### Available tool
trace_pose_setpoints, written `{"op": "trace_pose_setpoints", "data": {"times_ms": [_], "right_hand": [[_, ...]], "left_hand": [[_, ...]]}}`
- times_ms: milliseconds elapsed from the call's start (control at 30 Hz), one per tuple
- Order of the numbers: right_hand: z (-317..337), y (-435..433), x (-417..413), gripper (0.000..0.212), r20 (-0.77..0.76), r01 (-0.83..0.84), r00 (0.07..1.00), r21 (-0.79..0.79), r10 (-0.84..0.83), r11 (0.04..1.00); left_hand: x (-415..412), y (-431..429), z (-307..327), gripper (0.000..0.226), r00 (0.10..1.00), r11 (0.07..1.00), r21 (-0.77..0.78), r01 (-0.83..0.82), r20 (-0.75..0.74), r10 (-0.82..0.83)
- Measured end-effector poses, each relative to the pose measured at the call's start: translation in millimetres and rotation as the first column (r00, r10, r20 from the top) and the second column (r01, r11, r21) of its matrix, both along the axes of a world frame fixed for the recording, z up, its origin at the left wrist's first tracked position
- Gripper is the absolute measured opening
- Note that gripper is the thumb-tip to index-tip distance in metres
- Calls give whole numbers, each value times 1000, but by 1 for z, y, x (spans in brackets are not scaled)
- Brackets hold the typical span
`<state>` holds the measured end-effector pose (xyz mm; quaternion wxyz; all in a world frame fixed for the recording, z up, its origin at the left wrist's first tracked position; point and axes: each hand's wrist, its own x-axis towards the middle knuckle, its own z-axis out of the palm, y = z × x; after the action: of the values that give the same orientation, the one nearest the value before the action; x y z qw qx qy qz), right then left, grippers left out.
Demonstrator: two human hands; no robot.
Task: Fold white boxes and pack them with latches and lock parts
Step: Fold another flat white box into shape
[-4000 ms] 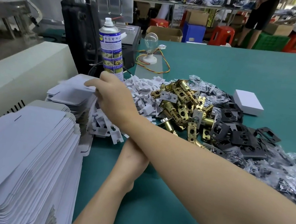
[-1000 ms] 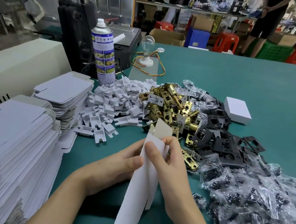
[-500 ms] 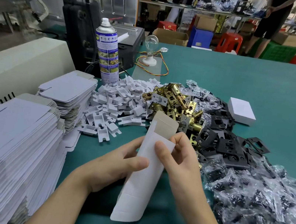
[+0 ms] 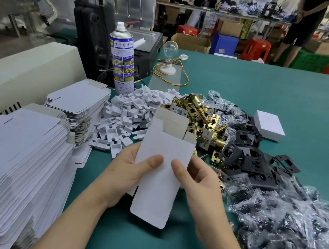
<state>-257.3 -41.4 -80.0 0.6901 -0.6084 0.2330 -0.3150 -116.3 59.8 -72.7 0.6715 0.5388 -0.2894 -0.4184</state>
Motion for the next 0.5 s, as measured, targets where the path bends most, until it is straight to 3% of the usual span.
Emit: {"op": "trace_pose_setpoints", "data": {"times_ms": [233,500], "right_hand": [[-3,-3,-2,17,12,54,998,36,-54,998],[-4,-7,-4,19,15,27,999,72,-28,997]], "left_hand": [[-3,-1,0,23,999,1000,-2,6,49,-6],[-4,-5,-3,30,999,998,46,-46,24,45]]}}
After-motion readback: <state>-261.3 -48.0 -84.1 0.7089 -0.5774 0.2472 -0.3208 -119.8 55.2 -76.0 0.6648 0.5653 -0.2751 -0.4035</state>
